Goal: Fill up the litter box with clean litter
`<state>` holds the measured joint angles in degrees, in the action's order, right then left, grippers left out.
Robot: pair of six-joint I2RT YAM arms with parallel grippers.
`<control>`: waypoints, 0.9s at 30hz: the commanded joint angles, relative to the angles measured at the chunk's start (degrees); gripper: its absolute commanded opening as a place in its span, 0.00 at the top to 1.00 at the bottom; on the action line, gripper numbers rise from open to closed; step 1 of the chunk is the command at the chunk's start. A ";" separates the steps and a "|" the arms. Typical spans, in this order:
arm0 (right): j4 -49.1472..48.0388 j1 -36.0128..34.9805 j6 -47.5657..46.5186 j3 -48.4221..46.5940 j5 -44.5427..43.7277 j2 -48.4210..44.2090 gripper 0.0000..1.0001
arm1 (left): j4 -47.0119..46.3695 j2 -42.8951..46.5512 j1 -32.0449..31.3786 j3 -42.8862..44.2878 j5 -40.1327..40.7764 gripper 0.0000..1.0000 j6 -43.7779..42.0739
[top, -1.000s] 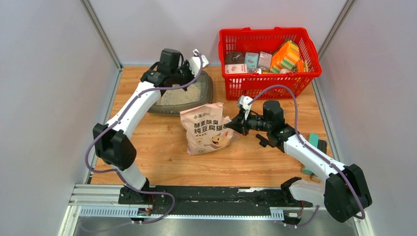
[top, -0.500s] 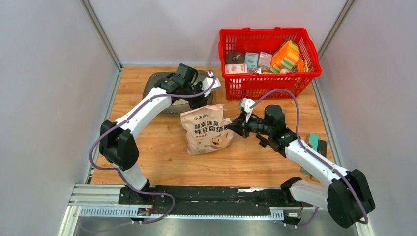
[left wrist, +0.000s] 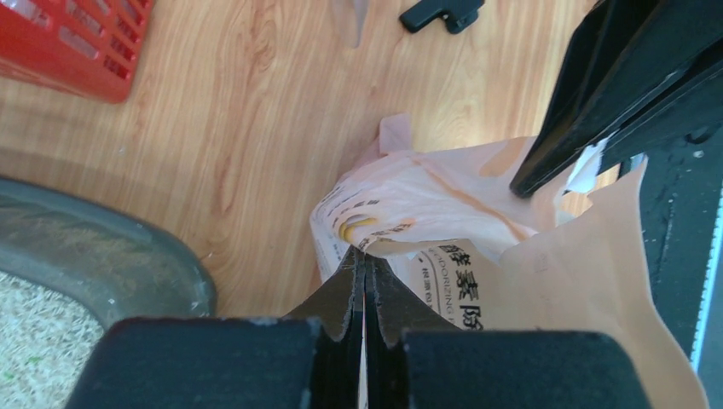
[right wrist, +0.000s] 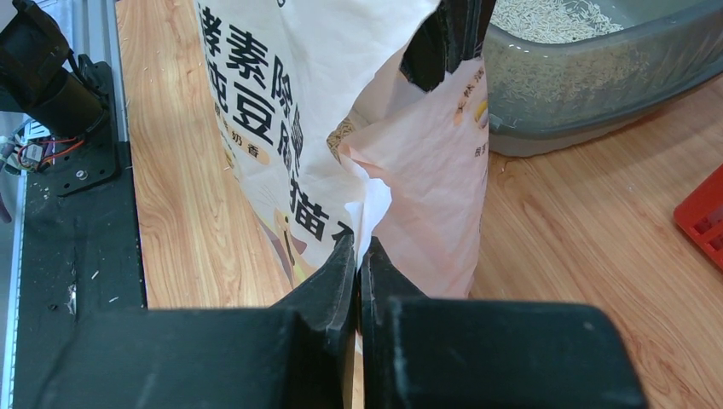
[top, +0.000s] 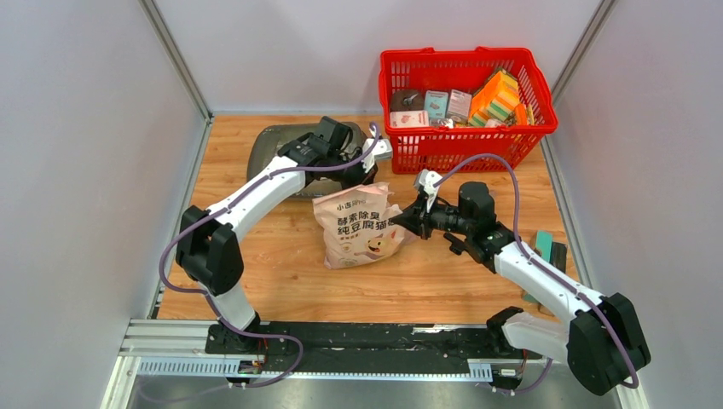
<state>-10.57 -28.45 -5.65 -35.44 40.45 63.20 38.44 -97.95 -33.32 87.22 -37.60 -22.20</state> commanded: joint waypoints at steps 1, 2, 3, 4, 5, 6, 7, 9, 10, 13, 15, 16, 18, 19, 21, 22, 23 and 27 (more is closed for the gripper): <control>-4.99 -0.56 0.47 -0.24 1.56 -1.41 0.96 | -3.98 -0.22 -1.48 -0.39 -5.90 1.00 4.35; -4.90 -0.56 0.29 -0.33 1.83 -1.33 0.96 | -4.24 -0.57 -1.92 -0.47 -5.99 1.00 4.53; -4.73 -0.56 0.11 -0.42 1.92 -1.24 0.96 | -4.59 -0.75 -2.01 -0.39 -6.25 1.00 4.79; -4.46 -0.56 -0.41 -0.59 2.18 -0.89 0.96 | -4.95 -1.10 -2.01 -0.30 -6.51 1.00 5.14; -3.85 -0.64 -0.85 -0.77 2.79 -0.71 0.96 | -5.04 -1.36 -2.19 -0.21 -6.86 1.00 5.41; -3.41 -0.56 -1.29 -1.12 2.97 -0.54 0.95 | -5.30 -1.54 -2.19 -0.03 -7.04 1.00 5.50; -2.97 -0.56 -1.90 -1.30 3.15 -0.19 0.95 | -5.47 -1.71 -2.36 0.05 -7.57 1.00 6.02; -1.83 -0.56 -4.19 -1.82 4.20 0.26 0.95 | -6.35 -2.07 -2.36 -0.03 -8.01 1.00 6.64; -1.39 -0.47 -4.89 -2.61 4.55 0.52 0.95 | -6.70 -2.15 -2.36 -0.12 -8.79 1.00 7.16; 0.98 -0.38 -7.97 -4.54 6.13 1.84 0.94 | -7.58 -2.33 -2.54 -0.38 -9.85 1.00 8.13; 2.57 -0.12 -10.16 -5.42 7.10 2.54 0.94 | -7.76 -2.42 -2.63 -0.47 -10.82 1.00 8.31; 3.00 0.23 -10.87 -5.86 7.28 2.72 0.94 | -7.85 -2.59 -2.71 -0.56 -11.17 1.00 8.40; 4.41 0.50 -12.79 -7.36 7.89 3.33 0.94 | -8.11 -2.77 -2.89 -0.65 -12.22 1.00 8.75; 5.02 0.76 -13.59 -7.80 8.24 3.59 0.94 | -8.29 -2.94 -3.06 -0.56 -12.75 1.00 9.01; 6.87 0.85 -16.13 -8.94 8.86 4.03 0.94 | -8.55 -3.30 -3.24 -0.56 -14.33 1.00 9.45; 8.01 0.94 -16.76 -9.29 9.12 4.21 0.94 | -8.55 -3.65 -3.50 -0.56 -14.86 1.00 9.36; 8.45 1.02 -17.46 -9.73 9.30 4.30 0.94 | -8.73 -3.74 -3.77 -0.39 -15.39 1.00 9.54; 9.51 1.55 -19.57 -10.35 9.56 4.92 0.94 | -9.08 -4.61 -4.73 -0.30 -18.02 1.00 10.24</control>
<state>-0.60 -27.46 -20.29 -42.24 47.59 67.85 33.10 -101.84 -35.77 86.59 -49.04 -13.74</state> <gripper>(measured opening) 0.062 0.006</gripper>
